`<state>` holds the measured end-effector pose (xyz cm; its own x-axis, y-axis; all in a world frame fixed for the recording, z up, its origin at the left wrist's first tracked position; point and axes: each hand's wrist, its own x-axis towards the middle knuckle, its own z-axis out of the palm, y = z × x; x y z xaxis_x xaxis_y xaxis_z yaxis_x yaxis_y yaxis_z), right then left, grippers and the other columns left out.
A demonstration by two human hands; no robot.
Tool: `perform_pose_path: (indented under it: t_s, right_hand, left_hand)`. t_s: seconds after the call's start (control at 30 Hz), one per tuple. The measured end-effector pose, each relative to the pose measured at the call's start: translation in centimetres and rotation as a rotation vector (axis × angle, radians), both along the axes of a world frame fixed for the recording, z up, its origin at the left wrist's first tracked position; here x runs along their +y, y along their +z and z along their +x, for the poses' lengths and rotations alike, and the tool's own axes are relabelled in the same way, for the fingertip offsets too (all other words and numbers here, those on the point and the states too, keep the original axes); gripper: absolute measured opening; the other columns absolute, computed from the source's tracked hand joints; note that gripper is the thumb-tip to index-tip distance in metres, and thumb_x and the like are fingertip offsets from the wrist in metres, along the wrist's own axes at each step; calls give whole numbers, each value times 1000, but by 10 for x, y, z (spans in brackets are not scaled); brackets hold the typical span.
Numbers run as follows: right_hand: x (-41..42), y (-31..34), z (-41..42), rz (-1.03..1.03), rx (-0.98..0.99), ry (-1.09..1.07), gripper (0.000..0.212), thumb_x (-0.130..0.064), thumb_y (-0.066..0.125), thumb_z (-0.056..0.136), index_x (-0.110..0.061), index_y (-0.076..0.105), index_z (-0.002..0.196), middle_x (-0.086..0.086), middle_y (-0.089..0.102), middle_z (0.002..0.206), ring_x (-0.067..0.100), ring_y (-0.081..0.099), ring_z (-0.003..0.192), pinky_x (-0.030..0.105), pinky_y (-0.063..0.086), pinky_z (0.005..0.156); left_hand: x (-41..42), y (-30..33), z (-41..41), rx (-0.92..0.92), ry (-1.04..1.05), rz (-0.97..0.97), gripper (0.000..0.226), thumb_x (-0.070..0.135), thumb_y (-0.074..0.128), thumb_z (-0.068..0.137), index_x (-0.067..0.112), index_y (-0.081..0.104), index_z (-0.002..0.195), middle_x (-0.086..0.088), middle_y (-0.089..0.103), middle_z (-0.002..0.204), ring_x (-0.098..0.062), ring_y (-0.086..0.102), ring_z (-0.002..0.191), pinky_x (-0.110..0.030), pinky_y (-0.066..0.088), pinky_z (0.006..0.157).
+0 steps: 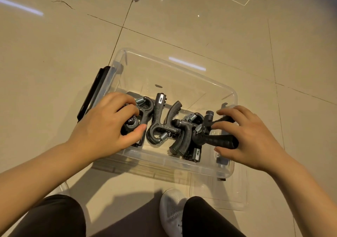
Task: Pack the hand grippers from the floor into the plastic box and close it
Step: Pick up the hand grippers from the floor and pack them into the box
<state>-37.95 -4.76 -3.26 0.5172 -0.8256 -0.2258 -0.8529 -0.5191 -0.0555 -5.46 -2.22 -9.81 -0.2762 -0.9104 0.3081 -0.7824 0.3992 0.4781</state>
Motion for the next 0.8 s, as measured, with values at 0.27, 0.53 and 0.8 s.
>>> perform_pose_path:
  t_s: [0.27,0.53,0.8]
  right_hand:
    - [-42,13,70,69,-174,-122,58,-75,47,71,-29,61,104,-9,64,99,16,59,90,35,47,78]
    - [-80,-23,116,521,-158,-397,50,-72,54,75,-23,58,84,-6,59,82,17,57,83,31,41,67]
    - [-87,-68,128,165,193,-351,56,-63,47,86,-18,48,121,3,59,108,28,57,98,31,39,70]
  left_hand:
    - [1,-1,1,6,-10,10,39,42,54,82,6,68,92,-7,61,94,-25,54,95,-37,50,73]
    - [1,-2,1,-18,0,14,42,44,51,82,8,68,97,-6,62,96,-26,54,95,-39,51,71]
    - [0,0,0,-42,-2,19,43,43,51,83,7,67,98,-7,61,95,-26,54,95,-38,50,73]
